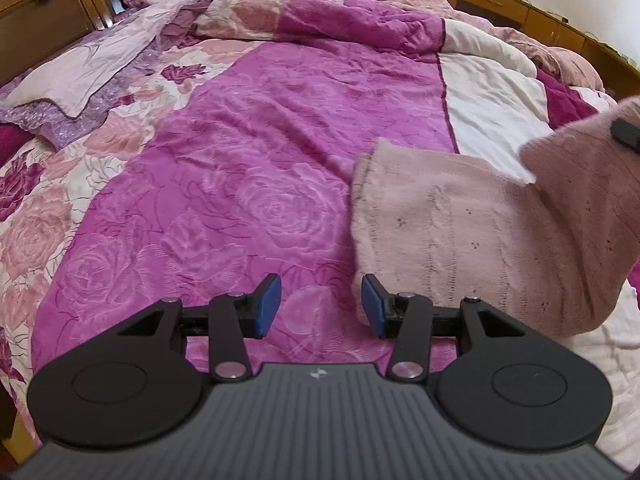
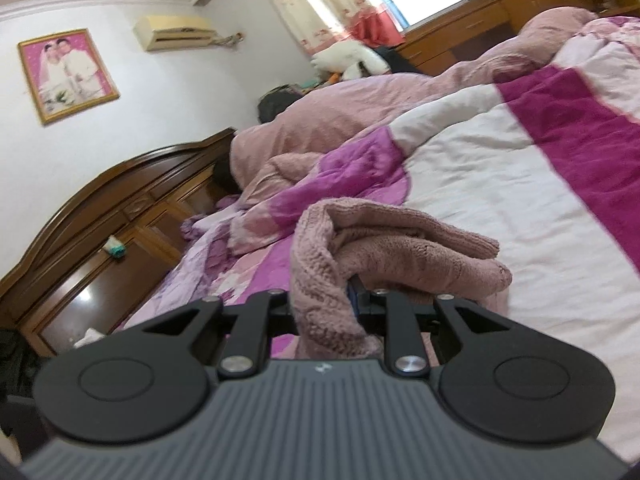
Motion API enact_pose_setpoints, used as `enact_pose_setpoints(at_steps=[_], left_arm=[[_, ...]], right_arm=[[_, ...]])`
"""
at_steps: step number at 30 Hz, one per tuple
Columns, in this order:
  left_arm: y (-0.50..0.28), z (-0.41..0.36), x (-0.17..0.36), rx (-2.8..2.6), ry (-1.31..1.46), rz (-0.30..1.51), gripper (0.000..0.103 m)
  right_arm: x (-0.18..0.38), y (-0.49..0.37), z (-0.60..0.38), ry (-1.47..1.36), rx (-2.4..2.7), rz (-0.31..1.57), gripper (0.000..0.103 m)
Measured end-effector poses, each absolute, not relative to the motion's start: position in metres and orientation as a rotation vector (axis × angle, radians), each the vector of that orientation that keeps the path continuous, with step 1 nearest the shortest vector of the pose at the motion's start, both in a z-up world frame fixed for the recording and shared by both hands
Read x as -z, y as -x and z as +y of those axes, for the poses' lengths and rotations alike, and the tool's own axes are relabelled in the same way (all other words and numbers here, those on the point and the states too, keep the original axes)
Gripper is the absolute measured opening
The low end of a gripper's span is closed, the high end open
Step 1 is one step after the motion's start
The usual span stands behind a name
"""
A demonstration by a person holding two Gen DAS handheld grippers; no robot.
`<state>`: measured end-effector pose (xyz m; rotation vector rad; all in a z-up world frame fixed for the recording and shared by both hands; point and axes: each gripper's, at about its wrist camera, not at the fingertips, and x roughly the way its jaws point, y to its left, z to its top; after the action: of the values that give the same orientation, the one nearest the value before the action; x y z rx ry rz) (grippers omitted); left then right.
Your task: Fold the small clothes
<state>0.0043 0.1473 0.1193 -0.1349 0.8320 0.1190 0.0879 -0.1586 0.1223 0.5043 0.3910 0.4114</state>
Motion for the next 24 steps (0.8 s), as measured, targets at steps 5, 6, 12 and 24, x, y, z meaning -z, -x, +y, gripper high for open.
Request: enact_pose_setpoints(at_steps=[5, 6, 12, 24], left_arm=[[0.0, 0.163, -0.114, -0.139, 0.155, 0.837, 0.052], [0.001, 0.166, -0.113, -0.143, 0.16, 0.837, 0.052], [0.007, 0.186, -0.108, -0.169, 0.181, 0.837, 0.053], [0.005, 0.201, -0.104, -0.165, 0.169, 0.833, 0.053]], right_arm=[[-0.122, -0.095, -0.107, -0.437, -0.476, 0.417, 0.022], [-0.122, -0.095, -0.107, -0.437, -0.476, 0.417, 0.022], [-0.086, -0.105, -0.047, -0.352, -0.509, 0.538, 0.022], [-0.057, -0.095, -0.007, -0.25, -0.576, 0.64, 0.051]])
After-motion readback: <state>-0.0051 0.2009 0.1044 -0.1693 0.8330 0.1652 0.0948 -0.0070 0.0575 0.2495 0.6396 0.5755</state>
